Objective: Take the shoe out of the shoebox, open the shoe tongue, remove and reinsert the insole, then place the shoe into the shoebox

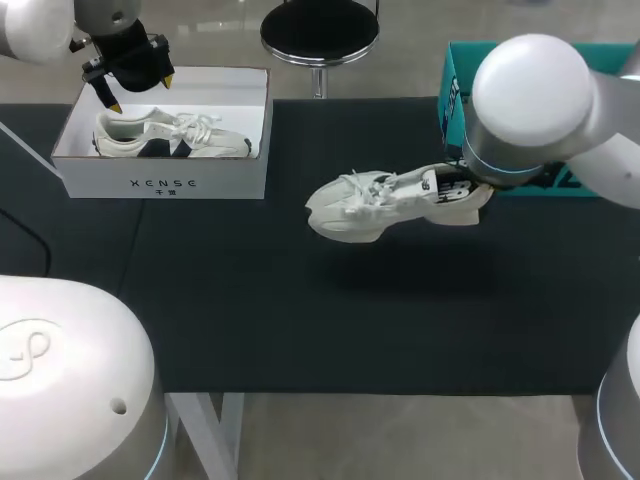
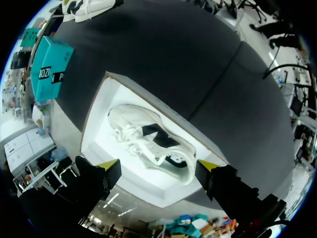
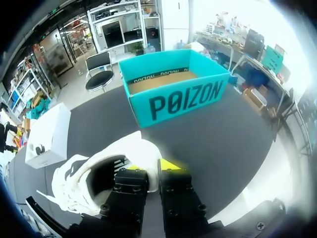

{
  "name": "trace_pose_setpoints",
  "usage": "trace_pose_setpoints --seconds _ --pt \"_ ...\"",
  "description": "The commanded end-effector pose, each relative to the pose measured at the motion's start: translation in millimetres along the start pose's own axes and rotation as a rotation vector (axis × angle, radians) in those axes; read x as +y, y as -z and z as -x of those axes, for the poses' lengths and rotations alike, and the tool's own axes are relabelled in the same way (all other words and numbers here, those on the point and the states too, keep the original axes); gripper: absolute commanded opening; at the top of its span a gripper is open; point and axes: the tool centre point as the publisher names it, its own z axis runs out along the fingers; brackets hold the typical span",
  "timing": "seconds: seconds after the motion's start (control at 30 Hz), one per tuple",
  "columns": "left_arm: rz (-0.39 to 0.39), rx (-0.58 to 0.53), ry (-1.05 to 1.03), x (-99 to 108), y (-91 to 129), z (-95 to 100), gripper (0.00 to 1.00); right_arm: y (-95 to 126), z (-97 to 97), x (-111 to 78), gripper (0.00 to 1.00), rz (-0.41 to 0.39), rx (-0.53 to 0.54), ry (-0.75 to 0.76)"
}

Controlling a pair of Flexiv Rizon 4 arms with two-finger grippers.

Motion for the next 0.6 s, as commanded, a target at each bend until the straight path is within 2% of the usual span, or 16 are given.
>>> trace_pose_setpoints --seconds 0.03,0.3,0.6 --pt "0.001 0.001 -0.001 0 0 -0.3 1.0 2 -6.2 -7.5 0.0 -0.01 -0.023 0.004" --pt "0.001 0.001 -0.001 0 0 -0.3 1.0 -16 -6.0 -41.3 0.0 -0.082 -0.029 -0.043" --pt "0.001 0.001 -0.001 0 0 -0.3 1.0 -52 -11.4 -66.7 0.0 -0.143 -0.011 -0.092"
